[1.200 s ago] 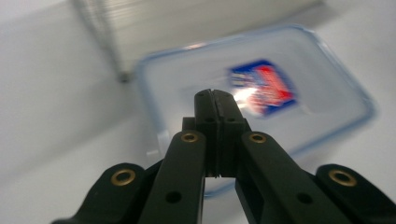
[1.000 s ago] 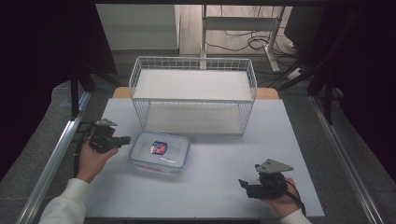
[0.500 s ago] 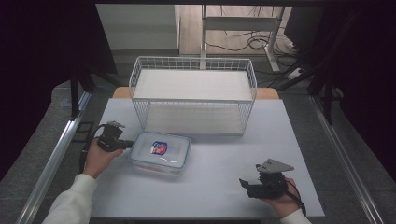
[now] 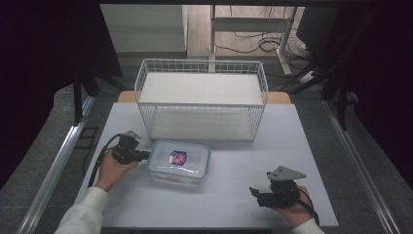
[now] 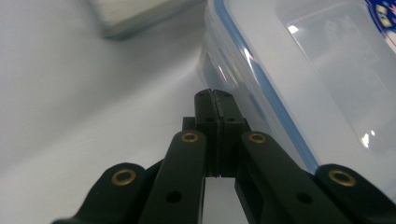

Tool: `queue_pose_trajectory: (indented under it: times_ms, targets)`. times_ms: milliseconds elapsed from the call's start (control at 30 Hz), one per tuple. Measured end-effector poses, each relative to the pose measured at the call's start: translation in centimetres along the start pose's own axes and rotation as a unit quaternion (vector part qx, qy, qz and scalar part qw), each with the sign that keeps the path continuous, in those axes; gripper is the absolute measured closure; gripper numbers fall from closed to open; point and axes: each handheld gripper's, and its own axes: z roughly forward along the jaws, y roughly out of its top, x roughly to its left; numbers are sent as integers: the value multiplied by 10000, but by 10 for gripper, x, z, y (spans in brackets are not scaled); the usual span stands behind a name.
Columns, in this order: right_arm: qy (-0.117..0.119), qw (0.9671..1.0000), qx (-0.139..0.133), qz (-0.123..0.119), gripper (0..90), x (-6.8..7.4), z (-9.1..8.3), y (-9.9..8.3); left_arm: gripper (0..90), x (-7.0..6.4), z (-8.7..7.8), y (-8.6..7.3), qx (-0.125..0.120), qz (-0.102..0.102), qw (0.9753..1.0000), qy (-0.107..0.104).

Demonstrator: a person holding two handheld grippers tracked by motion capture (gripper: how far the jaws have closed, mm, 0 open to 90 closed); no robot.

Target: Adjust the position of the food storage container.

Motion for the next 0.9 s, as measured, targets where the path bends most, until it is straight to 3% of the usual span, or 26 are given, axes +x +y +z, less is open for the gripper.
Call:
queue_pose_trajectory:
  times_ms: [200, 333, 633, 900]
  targets:
    - [4, 10000, 3, 0, 191, 0, 1, 0, 900, -28, 7, 1, -34, 115, 9995, -286]
    - [1, 10000, 6, -21, 192, 1, 0, 0, 900, -40, 9, 1, -53, 219, 9991, -369]
    - [-1, 10000, 17, -24, 191, 1, 1, 0, 900, -52, 14, 0, -4, 252, 9982, -548]
    - [-14, 10000, 25, -19, 191, 1, 1, 0, 900, -66, 18, 1, 67, 471, 9974, -548]
